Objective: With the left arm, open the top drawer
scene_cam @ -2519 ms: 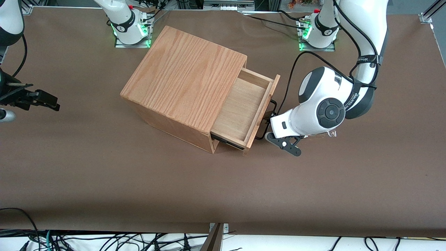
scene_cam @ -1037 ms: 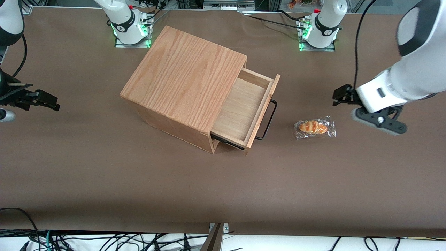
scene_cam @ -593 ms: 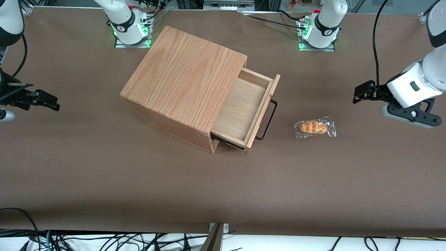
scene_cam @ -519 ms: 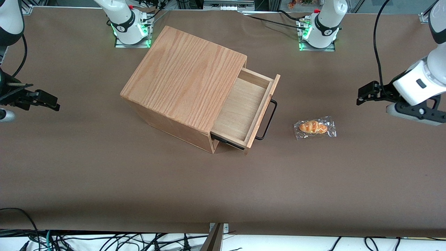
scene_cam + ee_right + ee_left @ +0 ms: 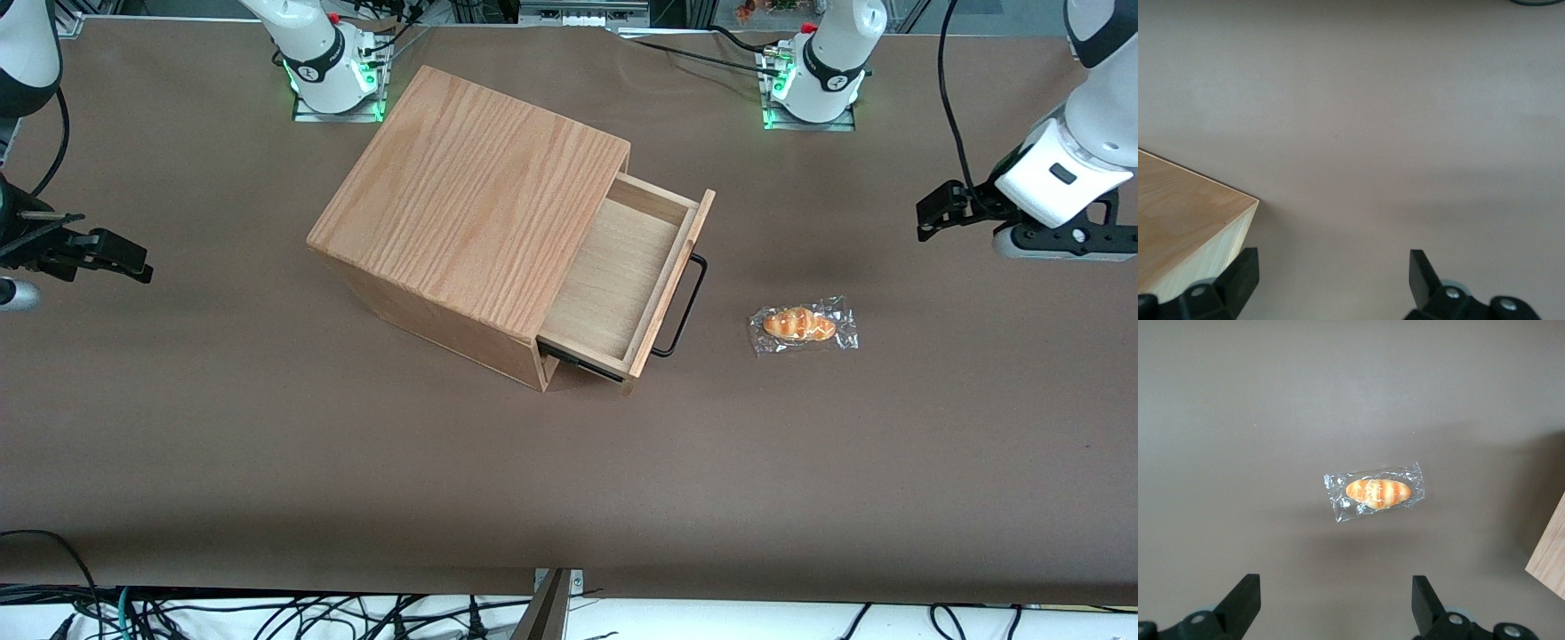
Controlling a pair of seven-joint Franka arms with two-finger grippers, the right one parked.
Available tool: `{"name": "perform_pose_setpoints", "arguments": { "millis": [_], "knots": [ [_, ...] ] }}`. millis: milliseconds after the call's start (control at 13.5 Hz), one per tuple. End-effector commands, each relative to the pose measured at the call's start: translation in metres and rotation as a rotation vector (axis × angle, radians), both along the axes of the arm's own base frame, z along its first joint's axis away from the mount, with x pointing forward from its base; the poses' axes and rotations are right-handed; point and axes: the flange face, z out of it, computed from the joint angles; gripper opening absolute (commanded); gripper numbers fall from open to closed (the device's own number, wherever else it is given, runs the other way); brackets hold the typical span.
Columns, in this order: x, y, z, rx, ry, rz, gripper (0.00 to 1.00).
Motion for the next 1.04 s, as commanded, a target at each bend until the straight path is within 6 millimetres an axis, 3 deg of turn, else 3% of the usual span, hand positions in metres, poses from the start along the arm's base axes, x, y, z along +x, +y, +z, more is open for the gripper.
{"name": "perform_pose_setpoints", "arguments": {
  "millis": [0, 148, 296, 963],
  "knots": [
    [0.001, 0.010, 0.004, -0.027, -0.014, 0.032, 1.00],
    [0.007, 0.011, 0.002, -0.025, -0.016, 0.028, 1.00],
    [0.007, 0.006, 0.013, -0.020, 0.001, 0.024, 1.00],
    [0.012, 0.007, 0.012, -0.020, 0.012, 0.029, 1.00]
  ]
}}
